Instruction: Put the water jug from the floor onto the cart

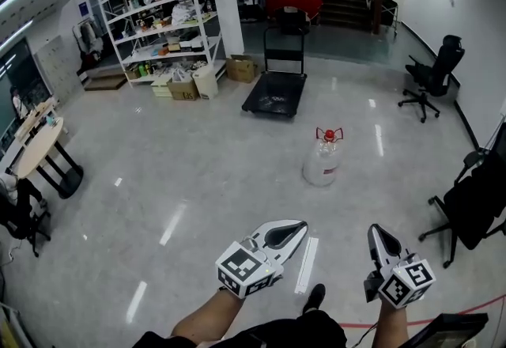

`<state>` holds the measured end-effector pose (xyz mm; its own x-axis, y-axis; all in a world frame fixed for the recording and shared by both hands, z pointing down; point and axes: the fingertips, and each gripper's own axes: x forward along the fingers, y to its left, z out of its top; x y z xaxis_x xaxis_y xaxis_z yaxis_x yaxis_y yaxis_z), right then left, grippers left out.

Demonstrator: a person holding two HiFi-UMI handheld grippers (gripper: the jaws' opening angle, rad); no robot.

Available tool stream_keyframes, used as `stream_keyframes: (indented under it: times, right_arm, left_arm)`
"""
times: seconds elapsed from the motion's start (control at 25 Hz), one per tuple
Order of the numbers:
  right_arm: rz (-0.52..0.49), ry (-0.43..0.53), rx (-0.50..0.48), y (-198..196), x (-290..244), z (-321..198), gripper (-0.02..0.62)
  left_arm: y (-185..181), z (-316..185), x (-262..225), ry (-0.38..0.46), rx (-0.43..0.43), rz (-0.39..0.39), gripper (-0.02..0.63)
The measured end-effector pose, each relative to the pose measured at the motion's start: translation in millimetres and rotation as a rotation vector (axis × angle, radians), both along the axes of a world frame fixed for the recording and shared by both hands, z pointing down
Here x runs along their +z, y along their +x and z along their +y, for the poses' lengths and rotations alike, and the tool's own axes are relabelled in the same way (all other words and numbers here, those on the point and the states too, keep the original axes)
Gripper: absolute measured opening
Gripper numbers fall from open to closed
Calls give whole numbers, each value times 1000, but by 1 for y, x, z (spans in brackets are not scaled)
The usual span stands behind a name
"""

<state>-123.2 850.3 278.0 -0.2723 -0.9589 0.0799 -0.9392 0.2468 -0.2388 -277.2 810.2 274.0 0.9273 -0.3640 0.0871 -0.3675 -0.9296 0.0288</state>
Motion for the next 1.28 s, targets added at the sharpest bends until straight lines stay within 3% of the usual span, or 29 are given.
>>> stream_keyframes:
  times: [0.24,0.36,0.56,0.8,1.12,1.28]
  right_arm:
    - [4,10,-10,80,-4,-85,3]
    - [14,28,-42,110,-14,-121,3]
    - [1,27,-24,157,-10,-179,3]
    - [-10,8,-53,182,2,-260,3]
    - [-18,51,20,223,-8,-405,3]
    - [14,55,62,237,-20,-468,3]
  left_arm:
    - [66,-85,-7,-13,-56,-9,0]
    - [95,-122,-15,-33,-74,25,0]
    - [140,-168,-19,-104,-24,94,0]
    - [161,-253,-1,-100,-83,32,0]
    - [175,-419,14,-151,-139,77,0]
    - [179,-483,4,-126,-94,91,0]
